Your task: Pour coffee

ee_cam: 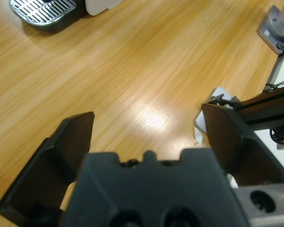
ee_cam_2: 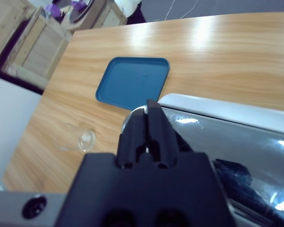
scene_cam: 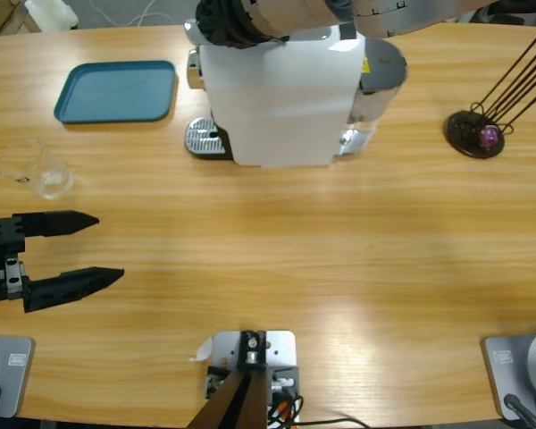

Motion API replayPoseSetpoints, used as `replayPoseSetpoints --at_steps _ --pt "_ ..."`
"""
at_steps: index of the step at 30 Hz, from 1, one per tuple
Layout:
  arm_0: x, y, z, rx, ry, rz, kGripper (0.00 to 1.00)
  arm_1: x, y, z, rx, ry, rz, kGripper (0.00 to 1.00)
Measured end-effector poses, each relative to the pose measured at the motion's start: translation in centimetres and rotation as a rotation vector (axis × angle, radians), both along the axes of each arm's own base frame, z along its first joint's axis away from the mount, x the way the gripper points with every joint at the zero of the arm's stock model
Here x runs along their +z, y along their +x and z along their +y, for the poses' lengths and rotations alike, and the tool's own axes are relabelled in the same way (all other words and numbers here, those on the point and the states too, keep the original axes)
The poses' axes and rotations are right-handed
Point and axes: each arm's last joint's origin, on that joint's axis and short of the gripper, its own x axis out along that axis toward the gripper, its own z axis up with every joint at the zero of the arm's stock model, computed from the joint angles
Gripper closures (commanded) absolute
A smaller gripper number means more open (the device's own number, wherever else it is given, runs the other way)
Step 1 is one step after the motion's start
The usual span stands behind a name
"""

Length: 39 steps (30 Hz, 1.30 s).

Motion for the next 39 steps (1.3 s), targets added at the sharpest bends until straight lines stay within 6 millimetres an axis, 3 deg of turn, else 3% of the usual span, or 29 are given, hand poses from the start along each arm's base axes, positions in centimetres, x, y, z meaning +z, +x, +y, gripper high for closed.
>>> replayPoseSetpoints --at_steps 5,11,14,19,25,35,39 --pt "0.2 0.7 0.8 0.13 0.014 -0.027 0.009 1.6 -1.1 -1.7 0.182 -0.164 -0.147 0.0" --pt "2.6 2.7 2.9 0.433 0.09 -0.097 0.004 6.2 -3.7 -4.7 0.323 -0.278 -0.24 0.0" --pt "2.5 3.2 3.9 0.578 0.17 -0.097 0.002 7.4 -5.1 -6.5 0.336 -0.298 -0.24 0.0" --pt "0.8 5.0 4.5 0.815 0.292 -0.012 0.0 7.4 -6.4 -8.2 0.344 -0.324 -0.214 0.0" --pt "-0.6 7.0 5.2 0.951 0.381 0.054 0.0 6.4 -6.8 -8.6 0.347 -0.347 -0.179 0.0" --pt "-0.5 10.2 4.2 0.958 0.374 0.091 0.0 5.9 -6.9 -8.7 0.347 -0.352 -0.165 0.0" --pt "-0.3 10.5 3.6 0.913 0.356 0.093 0.0 5.7 -6.7 -8.5 0.347 -0.351 -0.165 0.0"
